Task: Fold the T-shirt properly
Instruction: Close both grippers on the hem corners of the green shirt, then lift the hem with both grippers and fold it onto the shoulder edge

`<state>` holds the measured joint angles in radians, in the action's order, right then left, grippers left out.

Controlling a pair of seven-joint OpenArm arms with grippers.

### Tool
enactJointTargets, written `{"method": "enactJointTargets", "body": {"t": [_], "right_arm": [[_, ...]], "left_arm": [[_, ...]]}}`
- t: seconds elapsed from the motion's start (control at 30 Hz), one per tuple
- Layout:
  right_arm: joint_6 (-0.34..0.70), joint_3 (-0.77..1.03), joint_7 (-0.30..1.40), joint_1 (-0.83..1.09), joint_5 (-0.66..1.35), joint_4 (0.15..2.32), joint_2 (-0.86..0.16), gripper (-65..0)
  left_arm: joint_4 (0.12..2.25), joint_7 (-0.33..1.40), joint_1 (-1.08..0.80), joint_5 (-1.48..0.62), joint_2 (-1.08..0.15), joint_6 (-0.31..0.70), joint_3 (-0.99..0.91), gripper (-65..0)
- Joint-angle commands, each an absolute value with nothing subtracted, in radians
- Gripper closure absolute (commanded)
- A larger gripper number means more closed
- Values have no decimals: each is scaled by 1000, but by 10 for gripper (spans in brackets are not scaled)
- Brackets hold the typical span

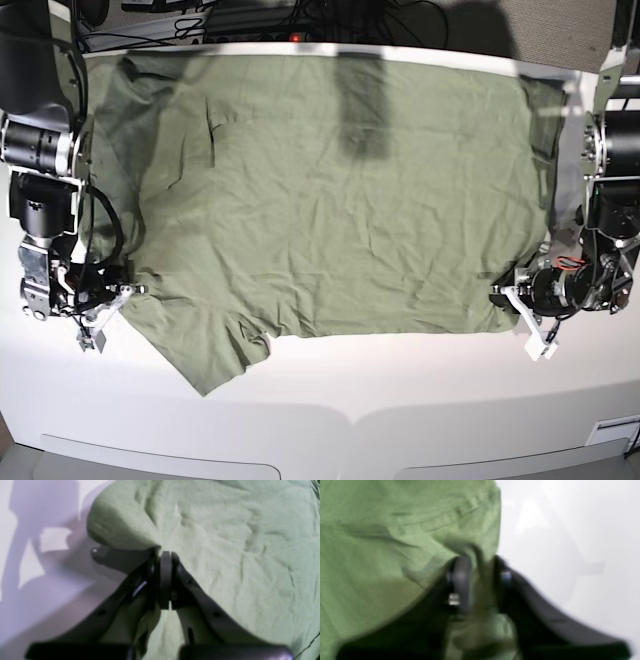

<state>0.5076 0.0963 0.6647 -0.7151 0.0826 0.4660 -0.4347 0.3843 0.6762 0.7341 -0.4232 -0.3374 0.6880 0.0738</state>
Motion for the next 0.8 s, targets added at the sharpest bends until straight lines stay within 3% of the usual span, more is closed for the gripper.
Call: {"method": "enactJointTargets", "body": {"t": [0.0,0.47,0.77], "right_arm": [[512,98,645,-754,89,480,-448,0],[513,98,617,-753,89,523,-448,0],[575,98,647,-750,90,627,-449,0]], "left_arm": [[401,658,767,-439,-349,698,73,0],[401,657,768,-440,-350,698,73,0],[443,654,767,-439,-350,698,73,0]]}}
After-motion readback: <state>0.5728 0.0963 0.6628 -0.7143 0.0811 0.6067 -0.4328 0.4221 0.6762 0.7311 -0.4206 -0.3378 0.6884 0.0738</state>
